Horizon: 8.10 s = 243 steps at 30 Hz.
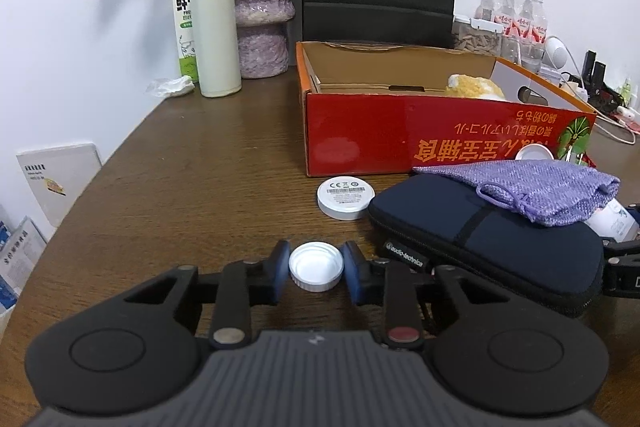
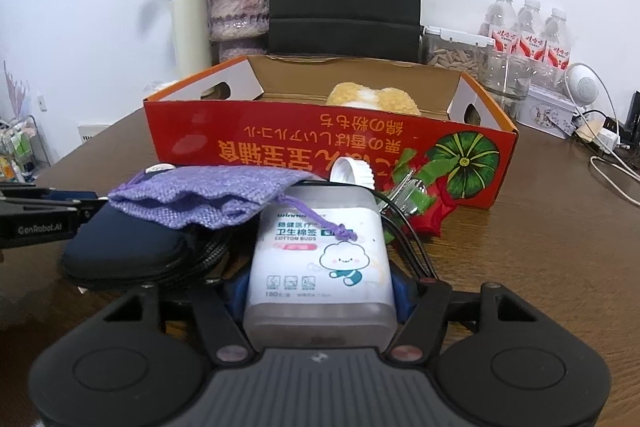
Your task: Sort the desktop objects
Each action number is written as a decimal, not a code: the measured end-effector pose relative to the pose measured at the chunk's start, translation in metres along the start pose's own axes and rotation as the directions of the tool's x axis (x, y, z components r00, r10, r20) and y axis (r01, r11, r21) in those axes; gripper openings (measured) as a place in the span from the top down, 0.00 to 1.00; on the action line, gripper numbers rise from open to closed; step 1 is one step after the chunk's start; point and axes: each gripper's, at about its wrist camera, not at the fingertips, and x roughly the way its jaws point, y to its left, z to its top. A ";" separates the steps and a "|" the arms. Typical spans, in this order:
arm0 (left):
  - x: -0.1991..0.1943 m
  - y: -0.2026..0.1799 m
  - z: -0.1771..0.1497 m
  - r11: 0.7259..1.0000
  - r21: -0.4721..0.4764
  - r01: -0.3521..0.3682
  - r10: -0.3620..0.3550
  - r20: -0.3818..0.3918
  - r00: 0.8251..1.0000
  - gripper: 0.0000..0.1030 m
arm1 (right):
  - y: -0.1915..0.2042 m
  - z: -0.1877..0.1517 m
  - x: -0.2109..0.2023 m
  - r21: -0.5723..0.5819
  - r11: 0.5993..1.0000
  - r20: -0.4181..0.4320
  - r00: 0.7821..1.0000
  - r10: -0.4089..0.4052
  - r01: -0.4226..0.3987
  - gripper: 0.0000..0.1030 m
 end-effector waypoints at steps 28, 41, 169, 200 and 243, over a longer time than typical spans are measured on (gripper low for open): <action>-0.088 -0.041 0.016 0.995 -0.043 0.092 -0.080 0.228 0.970 0.72 | -0.009 -0.003 -0.091 -0.051 0.999 0.199 0.980 0.012 -0.002 0.39; -0.079 -0.063 0.085 0.991 -0.025 0.130 -0.113 0.343 0.932 0.72 | -0.028 0.056 -0.086 -0.058 0.998 0.319 0.948 -0.016 0.037 0.39; -0.053 -0.088 0.008 0.997 -0.070 0.041 -0.041 0.008 0.999 0.00 | -0.047 -0.010 -0.016 -0.088 0.992 -0.020 0.996 0.088 -0.090 0.98; -0.042 -0.070 0.004 0.997 -0.057 0.042 -0.044 -0.031 0.999 0.23 | -0.075 -0.023 -0.036 -0.053 0.998 -0.015 1.000 0.027 -0.028 0.98; -0.030 -0.061 0.004 0.990 -0.131 -0.060 0.066 0.039 0.997 0.38 | -0.061 -0.016 -0.045 -0.032 0.998 0.092 0.994 0.063 -0.060 0.98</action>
